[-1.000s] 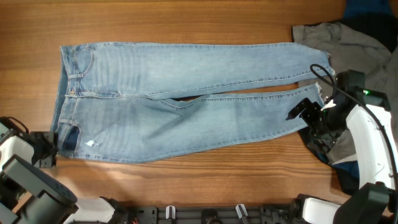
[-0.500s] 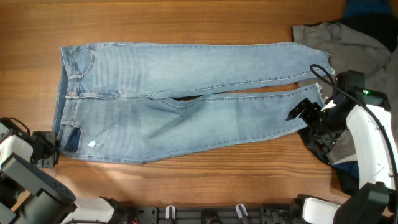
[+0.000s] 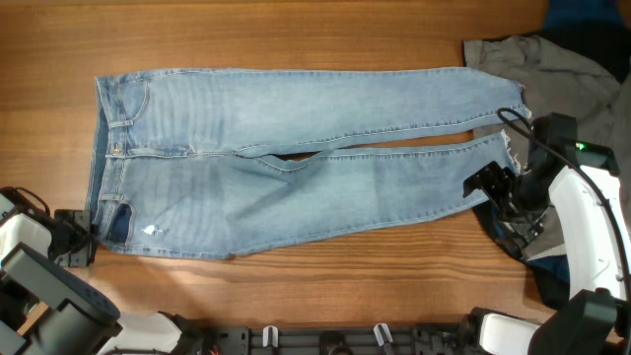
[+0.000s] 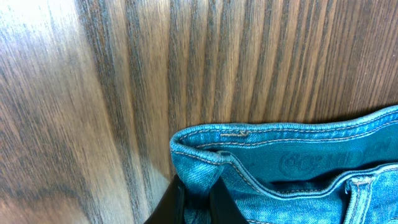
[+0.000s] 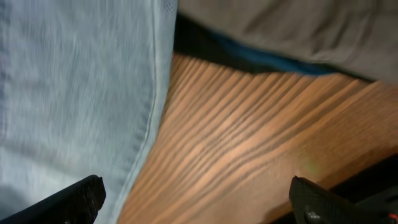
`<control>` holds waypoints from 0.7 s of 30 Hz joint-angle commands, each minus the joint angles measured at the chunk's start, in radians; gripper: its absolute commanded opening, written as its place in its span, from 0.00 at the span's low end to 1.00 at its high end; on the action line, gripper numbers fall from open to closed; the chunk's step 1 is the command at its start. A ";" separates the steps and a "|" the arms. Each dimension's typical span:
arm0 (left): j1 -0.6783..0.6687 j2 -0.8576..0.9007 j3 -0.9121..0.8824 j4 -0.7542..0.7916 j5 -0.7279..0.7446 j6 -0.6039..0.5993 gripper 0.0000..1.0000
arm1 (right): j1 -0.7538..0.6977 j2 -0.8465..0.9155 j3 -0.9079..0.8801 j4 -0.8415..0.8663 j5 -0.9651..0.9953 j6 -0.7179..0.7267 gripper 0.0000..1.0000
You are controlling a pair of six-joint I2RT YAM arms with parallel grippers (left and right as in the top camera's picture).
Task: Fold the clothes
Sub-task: 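Grasp the lower leg hem with the right gripper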
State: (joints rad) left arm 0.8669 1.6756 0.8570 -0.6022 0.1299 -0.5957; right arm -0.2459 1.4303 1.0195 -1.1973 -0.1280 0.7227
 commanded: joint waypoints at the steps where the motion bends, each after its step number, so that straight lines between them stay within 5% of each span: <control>1: -0.001 0.039 -0.038 -0.034 0.007 0.012 0.04 | -0.004 -0.014 -0.010 0.039 0.124 0.094 1.00; 11: -0.001 0.039 -0.038 -0.034 0.007 0.013 0.04 | -0.004 -0.014 -0.047 0.209 0.281 0.096 0.96; 18: -0.001 0.039 -0.038 -0.035 0.007 0.013 0.04 | -0.004 0.024 -0.047 0.295 0.348 0.088 0.75; 21: -0.001 0.039 -0.038 -0.037 0.007 0.013 0.04 | -0.004 0.081 -0.047 0.304 0.345 0.088 0.74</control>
State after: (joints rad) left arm 0.8669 1.6756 0.8570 -0.6025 0.1326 -0.5953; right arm -0.2459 1.4525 0.9802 -0.9009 0.1795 0.8078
